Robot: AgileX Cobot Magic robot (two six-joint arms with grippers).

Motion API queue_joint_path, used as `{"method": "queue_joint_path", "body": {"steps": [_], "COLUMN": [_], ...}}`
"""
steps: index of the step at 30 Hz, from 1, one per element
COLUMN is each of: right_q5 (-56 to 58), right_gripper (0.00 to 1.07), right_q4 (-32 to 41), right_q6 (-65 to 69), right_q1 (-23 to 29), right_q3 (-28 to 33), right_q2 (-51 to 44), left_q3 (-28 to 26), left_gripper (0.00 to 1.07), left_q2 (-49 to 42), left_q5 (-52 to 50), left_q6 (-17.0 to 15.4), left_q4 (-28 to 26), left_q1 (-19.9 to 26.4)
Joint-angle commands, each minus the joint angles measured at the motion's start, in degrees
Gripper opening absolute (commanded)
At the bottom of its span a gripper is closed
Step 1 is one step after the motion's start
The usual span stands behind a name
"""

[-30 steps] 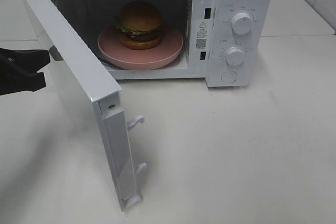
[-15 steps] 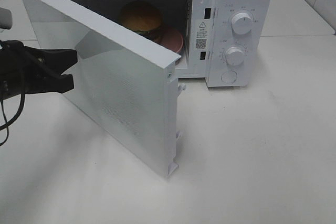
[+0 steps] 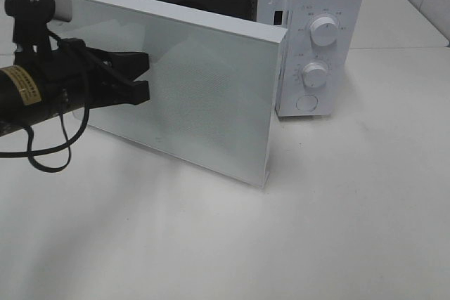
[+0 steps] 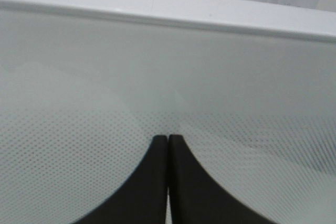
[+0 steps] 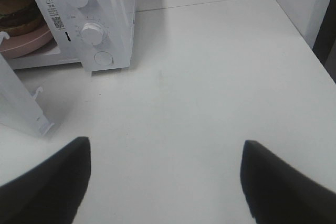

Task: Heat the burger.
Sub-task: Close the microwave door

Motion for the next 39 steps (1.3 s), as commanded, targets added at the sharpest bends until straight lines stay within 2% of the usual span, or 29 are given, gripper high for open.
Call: {"method": "queue_joint_path", "body": {"steps": [1, 8, 9, 12, 24, 30, 32, 39], "right_q5": [-0.46, -0.46, -0.46, -0.46, -0.46, -0.46, -0.46, -0.46], "right_gripper": [0.76, 0.76, 0.76, 0.76, 0.76, 0.76, 0.76, 0.76], "right_q4": [-0.17, -0.17, -0.17, -0.17, -0.17, -0.23, -0.23, -0.40], "right_q6": [-0.40, -0.40, -0.40, -0.40, -0.40, -0.34, -0.34, -0.11], "right_q1": [-0.40, -0.40, -0.40, -0.40, -0.40, -0.40, -0.40, -0.40], "right_q3": [0.23, 0.23, 0.23, 0.23, 0.23, 0.23, 0.23, 0.23], "right_q2": [-1.43, -1.43, -1.43, -1.43, -1.43, -1.43, -1.43, -1.43], "left_q3": [-3.67, -8.08, -9.45, -11.40, -21.77, -24.24, -27.62, -32.09], "left_gripper": [0.00, 0.00, 0.00, 0.00, 0.00, 0.00, 0.00, 0.00], "left_q2": [2.06, 4.70, 5.56, 6.88, 13.92, 15.81, 17.53, 19.60], "left_q5": [1.15, 2.92, 3.78, 4.35, 7.28, 8.02, 10.77, 12.03], "left_q6": [0.17, 1.15, 2.64, 3.61, 3.78, 3.78, 3.78, 3.78], "left_q4": [-2.69, -5.27, -6.82, -8.54, -13.46, -14.50, -14.44, -14.44], "left_q1": [-2.18, -4.41, -5.21, -6.25, -9.34, -9.34, -9.34, -9.34]}}
